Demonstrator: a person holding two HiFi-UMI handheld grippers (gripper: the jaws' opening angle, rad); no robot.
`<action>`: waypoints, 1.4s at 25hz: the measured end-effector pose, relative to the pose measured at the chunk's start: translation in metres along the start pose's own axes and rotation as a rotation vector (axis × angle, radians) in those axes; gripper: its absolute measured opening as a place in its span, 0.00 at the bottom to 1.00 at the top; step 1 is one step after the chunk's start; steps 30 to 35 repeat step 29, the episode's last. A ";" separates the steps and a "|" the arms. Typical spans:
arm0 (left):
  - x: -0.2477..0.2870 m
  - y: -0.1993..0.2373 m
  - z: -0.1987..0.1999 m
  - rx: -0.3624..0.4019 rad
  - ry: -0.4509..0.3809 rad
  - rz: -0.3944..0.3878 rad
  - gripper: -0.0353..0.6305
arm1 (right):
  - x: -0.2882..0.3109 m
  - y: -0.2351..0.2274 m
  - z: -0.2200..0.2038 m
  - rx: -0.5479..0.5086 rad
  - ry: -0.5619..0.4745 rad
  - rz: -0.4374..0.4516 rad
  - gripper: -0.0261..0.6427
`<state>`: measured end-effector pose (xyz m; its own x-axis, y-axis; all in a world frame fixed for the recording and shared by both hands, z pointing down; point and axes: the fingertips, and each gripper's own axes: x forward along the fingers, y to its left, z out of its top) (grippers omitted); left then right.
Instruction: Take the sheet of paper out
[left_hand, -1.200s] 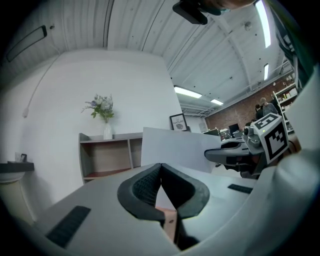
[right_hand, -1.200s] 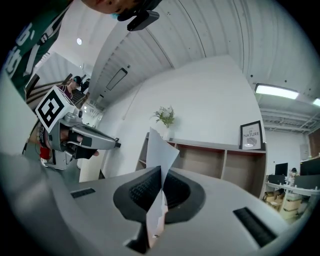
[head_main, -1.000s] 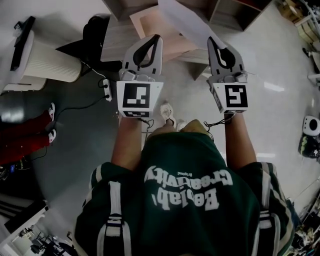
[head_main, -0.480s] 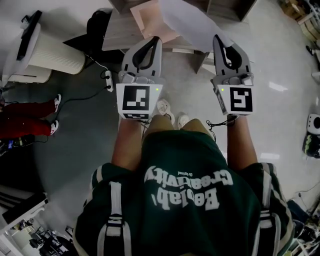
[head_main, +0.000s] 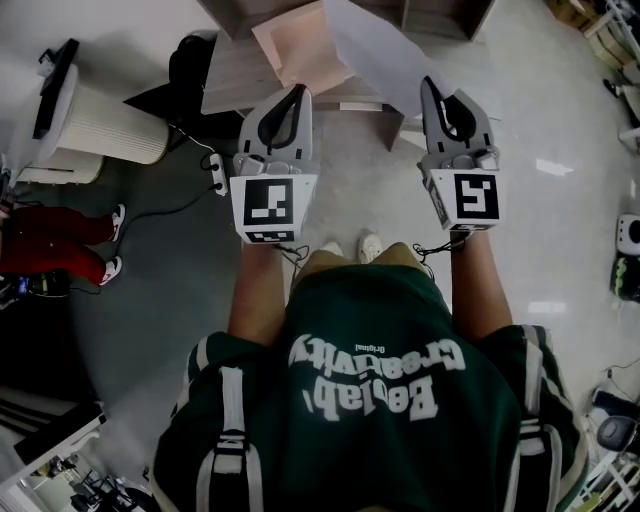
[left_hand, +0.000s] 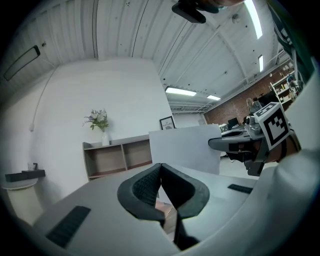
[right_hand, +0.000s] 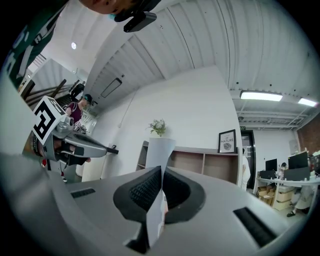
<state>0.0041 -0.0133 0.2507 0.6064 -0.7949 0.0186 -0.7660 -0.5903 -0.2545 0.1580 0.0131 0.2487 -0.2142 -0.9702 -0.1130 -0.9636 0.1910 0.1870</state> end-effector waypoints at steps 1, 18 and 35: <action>0.000 0.000 0.001 -0.002 0.000 -0.002 0.08 | 0.000 0.000 0.000 0.003 0.007 -0.002 0.09; -0.005 0.008 -0.004 -0.028 0.014 0.036 0.08 | 0.005 0.011 -0.008 0.026 0.065 0.035 0.09; 0.010 -0.007 -0.004 -0.026 0.012 0.042 0.08 | 0.004 -0.006 -0.013 0.021 0.046 0.045 0.09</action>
